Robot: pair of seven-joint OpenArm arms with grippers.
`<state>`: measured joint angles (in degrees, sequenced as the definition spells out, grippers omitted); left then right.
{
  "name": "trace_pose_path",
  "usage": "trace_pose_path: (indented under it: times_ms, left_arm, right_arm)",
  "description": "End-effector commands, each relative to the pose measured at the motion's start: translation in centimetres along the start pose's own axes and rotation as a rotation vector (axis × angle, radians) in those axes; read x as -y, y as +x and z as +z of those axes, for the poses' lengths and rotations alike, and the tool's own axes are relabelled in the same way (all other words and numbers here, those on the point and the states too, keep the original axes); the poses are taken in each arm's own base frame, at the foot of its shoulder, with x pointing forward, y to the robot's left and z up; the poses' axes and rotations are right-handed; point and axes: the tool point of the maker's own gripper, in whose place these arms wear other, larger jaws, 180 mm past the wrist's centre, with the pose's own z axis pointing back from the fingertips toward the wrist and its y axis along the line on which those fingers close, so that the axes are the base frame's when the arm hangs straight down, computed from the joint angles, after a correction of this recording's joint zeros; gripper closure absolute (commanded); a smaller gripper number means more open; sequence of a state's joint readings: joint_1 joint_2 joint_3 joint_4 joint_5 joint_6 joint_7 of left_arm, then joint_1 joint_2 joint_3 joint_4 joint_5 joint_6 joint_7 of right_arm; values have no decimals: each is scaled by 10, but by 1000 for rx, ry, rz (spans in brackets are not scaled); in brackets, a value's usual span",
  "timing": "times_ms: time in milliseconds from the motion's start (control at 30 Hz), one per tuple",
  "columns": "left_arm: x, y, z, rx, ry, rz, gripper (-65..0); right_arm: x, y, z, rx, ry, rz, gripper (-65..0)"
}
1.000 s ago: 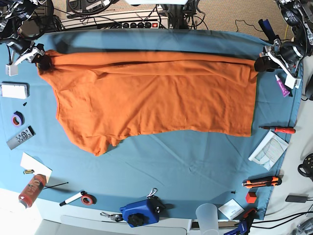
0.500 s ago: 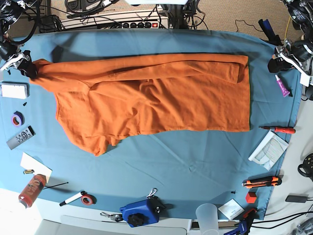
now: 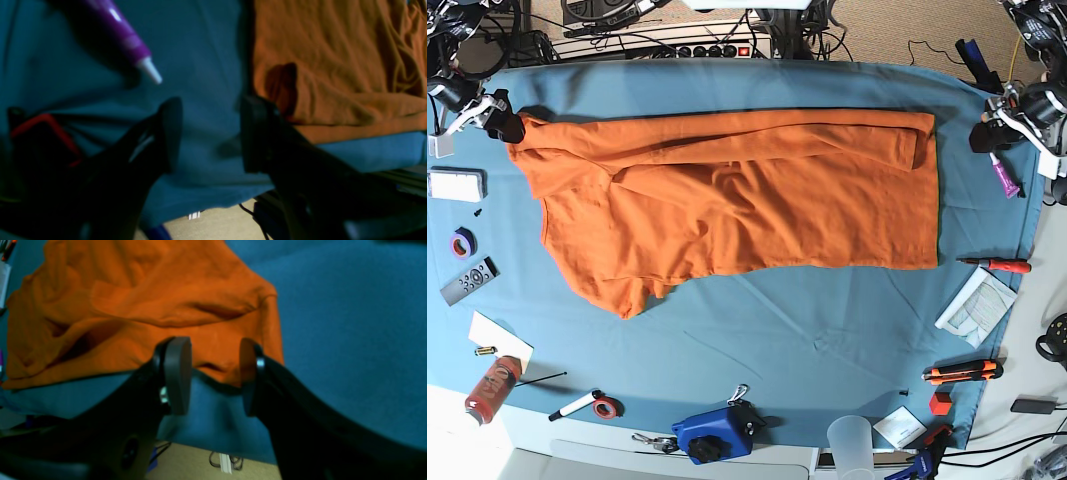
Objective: Layout the t-shirt on the table in an organized manner, then fold the t-shirt properly
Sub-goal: 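Adjust the folded edge with the left gripper and release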
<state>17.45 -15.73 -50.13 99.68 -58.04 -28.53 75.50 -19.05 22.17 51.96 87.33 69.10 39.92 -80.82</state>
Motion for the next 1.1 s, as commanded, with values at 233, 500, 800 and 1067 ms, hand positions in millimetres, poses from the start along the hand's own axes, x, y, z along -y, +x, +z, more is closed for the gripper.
trace_pose_path:
  times_ms: [233, 500, 800, 1067]
  left_arm:
    - [44, -26, -21, -98, -152, -60, -295]
    - [41, -33, -24, -122, -135, -51, -295]
    - [49, -48, -27, -159, -160, -52, -295]
    - [47, -61, -24, -181, -154, -39, -295]
  right_arm:
    - [3, 34, 24, 139, 3, 7, -241]
    - [24, 48, 57, 242, -81, -19, -241]
    - [35, 63, 79, 286, -133, 2, -242]
    - [35, 63, 79, 287, -132, 2, -241]
